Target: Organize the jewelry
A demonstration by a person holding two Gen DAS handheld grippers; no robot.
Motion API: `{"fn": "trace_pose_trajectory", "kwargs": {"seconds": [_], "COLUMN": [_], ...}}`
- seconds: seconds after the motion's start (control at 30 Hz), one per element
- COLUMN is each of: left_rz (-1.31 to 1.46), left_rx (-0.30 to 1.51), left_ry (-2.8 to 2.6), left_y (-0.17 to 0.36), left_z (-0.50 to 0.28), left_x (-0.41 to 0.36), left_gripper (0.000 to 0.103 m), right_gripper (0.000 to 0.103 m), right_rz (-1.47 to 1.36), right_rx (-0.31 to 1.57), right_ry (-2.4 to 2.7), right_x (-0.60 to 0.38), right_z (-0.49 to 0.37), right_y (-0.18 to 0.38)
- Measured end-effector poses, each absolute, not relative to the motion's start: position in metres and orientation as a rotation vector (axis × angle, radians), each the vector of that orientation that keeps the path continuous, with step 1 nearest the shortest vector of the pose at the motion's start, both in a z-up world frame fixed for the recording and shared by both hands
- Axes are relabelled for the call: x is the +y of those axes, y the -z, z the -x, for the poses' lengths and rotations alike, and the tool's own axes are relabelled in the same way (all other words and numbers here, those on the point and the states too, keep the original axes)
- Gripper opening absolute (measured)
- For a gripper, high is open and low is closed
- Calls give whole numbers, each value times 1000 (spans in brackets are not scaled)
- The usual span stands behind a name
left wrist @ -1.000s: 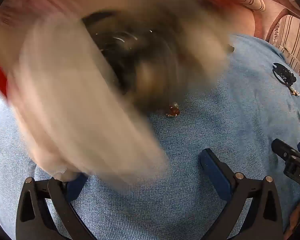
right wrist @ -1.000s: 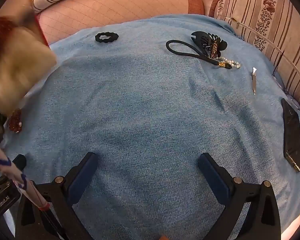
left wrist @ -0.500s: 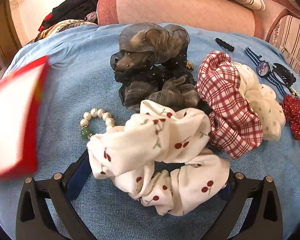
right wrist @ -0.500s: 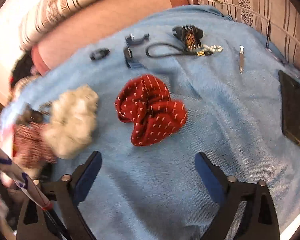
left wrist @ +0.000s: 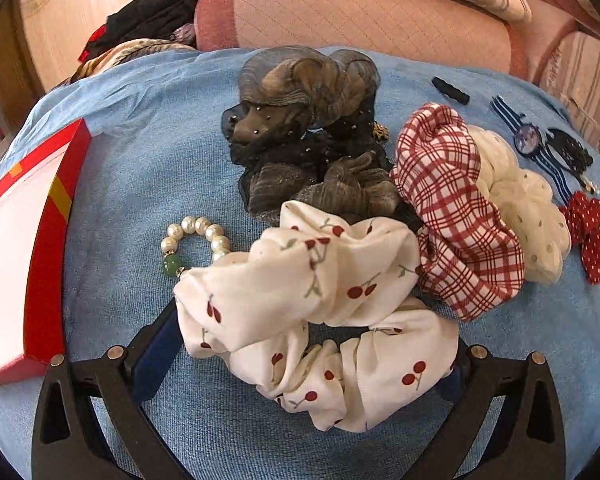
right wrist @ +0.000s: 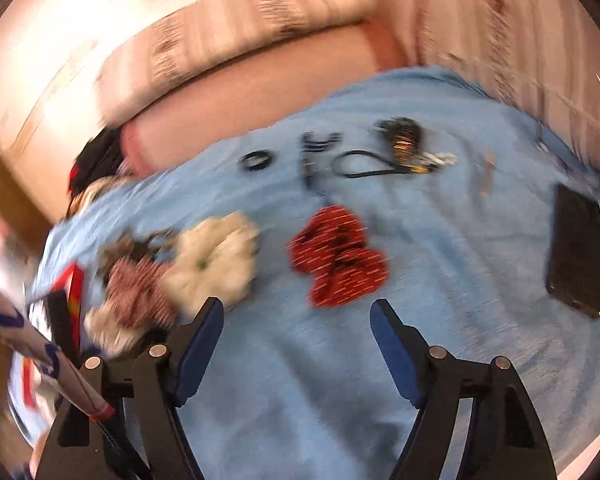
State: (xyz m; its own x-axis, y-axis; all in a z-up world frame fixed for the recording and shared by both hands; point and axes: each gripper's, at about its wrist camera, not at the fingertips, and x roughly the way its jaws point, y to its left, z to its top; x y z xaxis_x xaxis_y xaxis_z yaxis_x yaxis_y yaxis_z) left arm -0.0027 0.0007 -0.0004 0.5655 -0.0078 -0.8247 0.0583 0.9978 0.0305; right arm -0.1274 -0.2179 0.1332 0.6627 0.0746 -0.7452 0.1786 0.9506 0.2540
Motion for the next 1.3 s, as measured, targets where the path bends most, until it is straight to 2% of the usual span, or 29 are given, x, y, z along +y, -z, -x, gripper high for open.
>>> {"fn": "trace_pose_trajectory", "kwargs": {"seconds": [0.23, 0.37, 0.47, 0.7, 0.97, 1.3], "left_rz": [-76, 37, -13, -41, -24, -17], "left_rx": [1009, 898, 768, 631, 613, 621], "left_ry": [60, 58, 57, 49, 49, 41], "left_y": [-8, -38, -80, -139, -149, -149], "left_z": [18, 74, 123, 183, 199, 202], "left_x": [6, 29, 34, 48, 55, 59], "left_gripper": [103, 103, 103, 103, 103, 103], "right_gripper": [80, 81, 81, 81, 81, 81], "right_rz": [-214, -259, -274, -258, -216, -205], "right_rx": [831, 785, 749, 719, 701, 726], "right_ry": [7, 61, 68, 34, 23, 12], "right_x": [-179, -185, -183, -160, -146, -138], "right_z": [146, 174, 194, 235, 252, 250], "right_y": [-139, -158, -172, -196, -213, -208]}}
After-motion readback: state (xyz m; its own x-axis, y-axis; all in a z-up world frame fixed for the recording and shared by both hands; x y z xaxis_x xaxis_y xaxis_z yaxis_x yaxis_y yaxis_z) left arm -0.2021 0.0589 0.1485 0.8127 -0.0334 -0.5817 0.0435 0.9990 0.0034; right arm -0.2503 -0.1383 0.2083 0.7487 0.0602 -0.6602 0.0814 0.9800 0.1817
